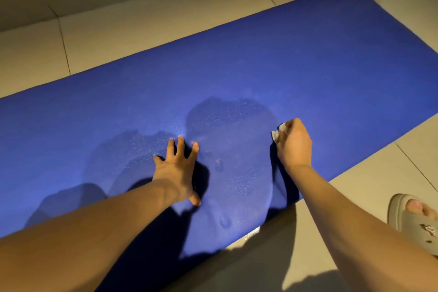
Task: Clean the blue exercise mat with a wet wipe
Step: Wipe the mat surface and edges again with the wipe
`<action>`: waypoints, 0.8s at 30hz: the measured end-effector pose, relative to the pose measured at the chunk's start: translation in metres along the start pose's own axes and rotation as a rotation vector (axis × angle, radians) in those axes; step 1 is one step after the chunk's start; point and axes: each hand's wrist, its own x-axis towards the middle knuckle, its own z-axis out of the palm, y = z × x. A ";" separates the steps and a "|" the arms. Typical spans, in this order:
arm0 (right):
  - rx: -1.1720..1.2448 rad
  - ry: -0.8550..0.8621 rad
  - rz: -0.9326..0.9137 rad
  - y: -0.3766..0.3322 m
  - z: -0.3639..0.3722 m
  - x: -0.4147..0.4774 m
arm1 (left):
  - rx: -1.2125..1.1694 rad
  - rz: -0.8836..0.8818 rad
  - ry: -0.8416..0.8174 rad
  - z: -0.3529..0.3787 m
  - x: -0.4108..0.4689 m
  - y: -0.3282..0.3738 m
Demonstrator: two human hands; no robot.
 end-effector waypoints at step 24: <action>-0.189 -0.273 -0.725 -0.044 0.046 -0.103 | -0.044 0.009 0.004 0.005 0.002 0.000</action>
